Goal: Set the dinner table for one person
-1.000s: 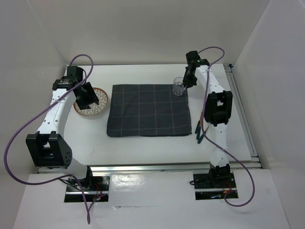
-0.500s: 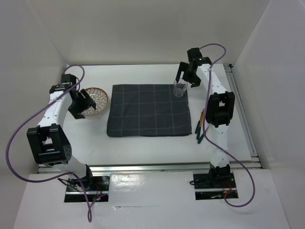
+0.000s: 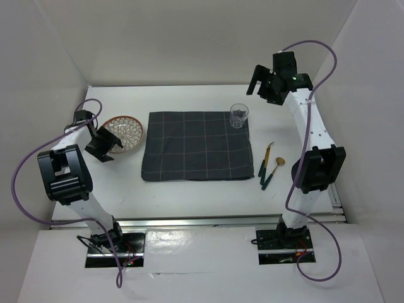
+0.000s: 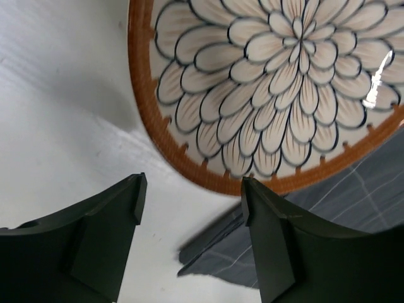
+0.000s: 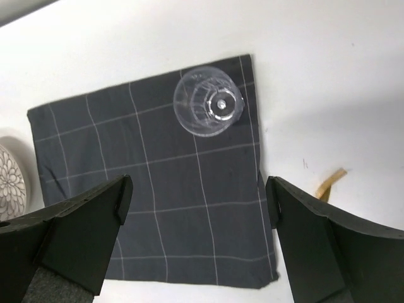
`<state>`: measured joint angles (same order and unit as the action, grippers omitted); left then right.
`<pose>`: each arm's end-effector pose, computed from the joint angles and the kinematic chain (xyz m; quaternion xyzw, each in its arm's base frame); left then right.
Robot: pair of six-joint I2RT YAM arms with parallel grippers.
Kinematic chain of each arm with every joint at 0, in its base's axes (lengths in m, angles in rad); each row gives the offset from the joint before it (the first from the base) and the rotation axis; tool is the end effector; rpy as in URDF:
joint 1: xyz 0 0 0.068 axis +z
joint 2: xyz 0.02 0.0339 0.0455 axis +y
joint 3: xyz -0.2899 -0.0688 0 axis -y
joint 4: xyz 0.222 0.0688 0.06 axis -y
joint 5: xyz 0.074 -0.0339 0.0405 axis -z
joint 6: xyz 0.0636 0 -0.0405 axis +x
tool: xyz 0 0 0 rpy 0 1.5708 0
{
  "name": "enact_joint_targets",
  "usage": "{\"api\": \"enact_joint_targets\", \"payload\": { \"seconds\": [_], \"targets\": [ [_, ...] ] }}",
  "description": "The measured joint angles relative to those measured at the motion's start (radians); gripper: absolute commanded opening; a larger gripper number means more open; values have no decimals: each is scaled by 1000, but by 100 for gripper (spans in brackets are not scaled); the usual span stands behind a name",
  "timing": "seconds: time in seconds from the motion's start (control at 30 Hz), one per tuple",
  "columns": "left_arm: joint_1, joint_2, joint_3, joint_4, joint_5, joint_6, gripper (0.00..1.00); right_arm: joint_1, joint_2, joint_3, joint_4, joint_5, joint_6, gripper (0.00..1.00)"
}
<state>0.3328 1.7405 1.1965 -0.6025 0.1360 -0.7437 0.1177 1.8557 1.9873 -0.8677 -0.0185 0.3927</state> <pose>0.3302 0.1050 0.2108 -0.4877 0.8448 -0.1079 0.1921 0.4126 0.0500 0.3879 0.1216 0.9060 0.1105 0.3901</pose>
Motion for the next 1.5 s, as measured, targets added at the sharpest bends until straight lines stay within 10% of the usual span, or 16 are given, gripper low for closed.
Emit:
{"api": "enact_joint_targets", "payload": {
  "seconds": [0.27,0.53,1.1,1.5],
  "targets": [
    [4,67,-51,163,25,-57,66,-32,-136,-261,-18,40,-13,100],
    [28,75,-75,312,121,-152,0,-96,-283,-394,-55,83,-27,100],
    [-11,-37,193,70,150,-27,0,-124,-354,-470,-64,58,-42,100],
    [-462,60,277,145,448,10,0,-135,-369,-530,-62,18,-35,100]
  ]
}}
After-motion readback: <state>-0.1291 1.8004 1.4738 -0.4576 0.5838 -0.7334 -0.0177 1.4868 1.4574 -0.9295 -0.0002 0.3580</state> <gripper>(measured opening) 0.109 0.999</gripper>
